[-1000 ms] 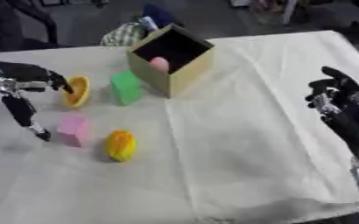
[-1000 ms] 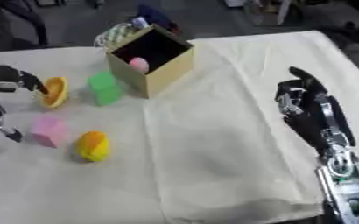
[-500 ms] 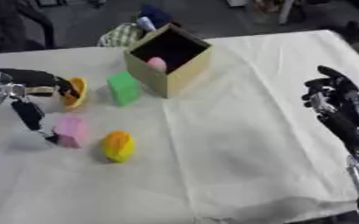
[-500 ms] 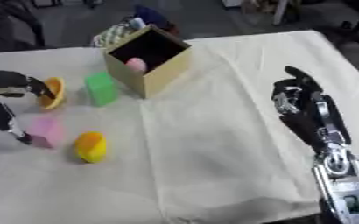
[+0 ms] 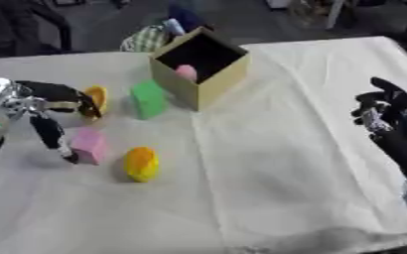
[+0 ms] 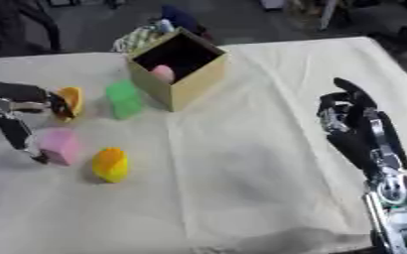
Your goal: Pick up objects on the table and place them in the box.
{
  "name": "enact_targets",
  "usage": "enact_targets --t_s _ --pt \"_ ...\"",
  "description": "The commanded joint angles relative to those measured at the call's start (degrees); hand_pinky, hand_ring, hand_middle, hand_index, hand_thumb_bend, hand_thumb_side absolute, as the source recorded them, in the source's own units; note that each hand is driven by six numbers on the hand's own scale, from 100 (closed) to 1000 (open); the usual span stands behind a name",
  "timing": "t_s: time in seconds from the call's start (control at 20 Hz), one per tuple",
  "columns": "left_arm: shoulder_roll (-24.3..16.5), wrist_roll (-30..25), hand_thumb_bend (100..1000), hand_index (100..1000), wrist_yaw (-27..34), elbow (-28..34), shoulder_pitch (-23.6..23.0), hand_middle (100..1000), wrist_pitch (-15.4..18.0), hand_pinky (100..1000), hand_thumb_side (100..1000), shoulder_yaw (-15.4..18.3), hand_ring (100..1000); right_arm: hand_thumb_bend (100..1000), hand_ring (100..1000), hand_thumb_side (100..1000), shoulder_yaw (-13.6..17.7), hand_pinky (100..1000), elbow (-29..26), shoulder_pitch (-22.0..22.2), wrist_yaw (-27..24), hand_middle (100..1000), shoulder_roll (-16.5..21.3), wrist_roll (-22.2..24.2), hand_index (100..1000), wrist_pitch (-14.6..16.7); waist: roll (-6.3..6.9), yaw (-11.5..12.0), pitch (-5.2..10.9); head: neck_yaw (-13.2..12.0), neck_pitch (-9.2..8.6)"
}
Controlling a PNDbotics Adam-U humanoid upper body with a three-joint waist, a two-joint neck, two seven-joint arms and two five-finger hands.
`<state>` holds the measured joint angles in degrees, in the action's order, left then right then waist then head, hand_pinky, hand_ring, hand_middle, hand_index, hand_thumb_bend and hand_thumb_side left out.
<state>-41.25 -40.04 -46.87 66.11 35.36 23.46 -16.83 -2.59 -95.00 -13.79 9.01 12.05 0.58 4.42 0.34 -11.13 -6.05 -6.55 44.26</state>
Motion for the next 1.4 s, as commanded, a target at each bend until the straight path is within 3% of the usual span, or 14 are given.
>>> enact_targets --t_s 0.05,0.25,0.3,0.6,1.05,1.2,1.4 --pt "-0.77 -4.3 638 819 -0.18 -0.17 0.78 729 4.54 794 315 -0.06 743 100 604 530 -0.07 585 -0.45 -0.58 0.18 667 0.87 0.15 909 0.12 0.27 -0.01 1.53 -0.36 -0.14" --pt "-0.35 -3.69 579 723 0.82 -0.59 0.53 600 4.4 725 265 -0.23 635 100 604 530 -0.06 585 -0.45 -0.6 0.2 667 0.86 0.16 909 0.13 0.29 -0.05 1.51 -0.36 -0.14" --pt "-0.33 -3.2 544 662 1.3 -0.54 0.45 526 4.25 685 233 -0.1 573 100 604 530 -0.03 585 -0.44 -0.58 0.21 667 0.86 0.16 909 0.13 0.31 -0.06 1.51 -0.33 -0.14" --pt "-0.97 0.36 441 535 5.99 0.49 -0.38 392 2.68 606 188 0.87 480 100 604 531 0.05 585 -0.42 -0.52 0.26 667 0.81 0.09 909 0.13 0.39 -0.04 1.5 -0.13 -0.14" --pt "-4.49 1.42 416 526 12.54 10.4 0.47 370 -0.31 593 115 3.57 469 100 604 532 0.11 585 -0.33 -0.33 0.36 667 0.91 0.1 909 0.1 0.58 0.06 1.72 0.18 -0.14" --pt "-3.98 2.0 429 525 12.96 12.22 4.86 379 -1.39 595 125 4.07 484 100 604 532 0.02 585 -0.23 -0.21 0.36 667 0.95 0.23 909 0.1 0.59 0.2 1.96 0.17 -0.14" --pt "2.44 6.35 449 524 6.97 8.92 13.73 394 -3.06 589 124 5.17 487 100 604 533 -0.17 585 -0.05 0.13 0.28 667 0.84 0.42 909 0.1 0.42 0.25 2.35 -0.11 -0.14"
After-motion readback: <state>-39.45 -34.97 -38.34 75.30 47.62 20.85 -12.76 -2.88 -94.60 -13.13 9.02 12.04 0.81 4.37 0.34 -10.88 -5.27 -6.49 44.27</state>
